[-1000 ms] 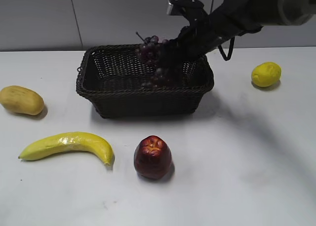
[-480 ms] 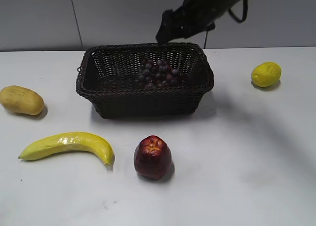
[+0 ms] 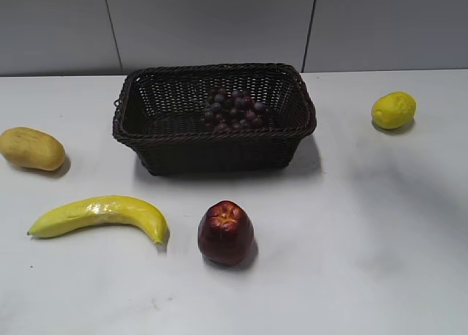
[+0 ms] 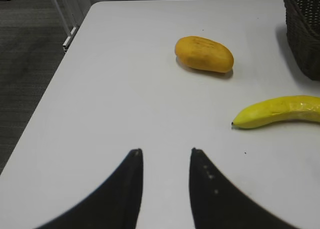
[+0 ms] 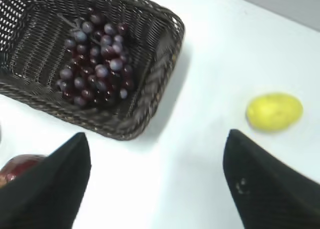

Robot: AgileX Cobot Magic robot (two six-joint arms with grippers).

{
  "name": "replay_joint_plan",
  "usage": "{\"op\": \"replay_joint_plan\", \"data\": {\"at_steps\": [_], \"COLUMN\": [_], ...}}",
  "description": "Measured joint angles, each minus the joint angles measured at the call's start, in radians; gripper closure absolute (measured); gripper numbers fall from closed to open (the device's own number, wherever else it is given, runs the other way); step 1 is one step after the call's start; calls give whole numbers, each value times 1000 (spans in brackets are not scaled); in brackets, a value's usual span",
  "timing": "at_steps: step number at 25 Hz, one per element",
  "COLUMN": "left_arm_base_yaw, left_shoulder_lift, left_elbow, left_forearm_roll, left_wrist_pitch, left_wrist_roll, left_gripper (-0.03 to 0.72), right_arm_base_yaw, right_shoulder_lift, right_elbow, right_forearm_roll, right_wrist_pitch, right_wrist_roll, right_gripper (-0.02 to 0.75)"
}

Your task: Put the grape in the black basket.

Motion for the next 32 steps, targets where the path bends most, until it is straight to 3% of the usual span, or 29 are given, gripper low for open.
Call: {"op": "replay_joint_plan", "data": {"at_steps": [6, 19, 32], "left_arm_base_yaw": [0, 0, 0], "left_shoulder_lift": [0, 0, 0], "left_elbow": [0, 0, 0], "left_forearm_roll": [0, 0, 0], "left_wrist_pitch": [0, 0, 0], "left_wrist_roll": [0, 0, 0], "left_gripper": [452, 452, 452], "right_arm_base_yaw": [-15, -15, -15], "right_shoulder_lift": [-158, -744, -1297], "right_elbow": [125, 822, 1249], "right_forearm_roll": [-12, -20, -152], "right_wrist_pitch": [26, -22, -52], "right_wrist_roll": [58, 109, 187], "right_gripper": [146, 153, 154]}}
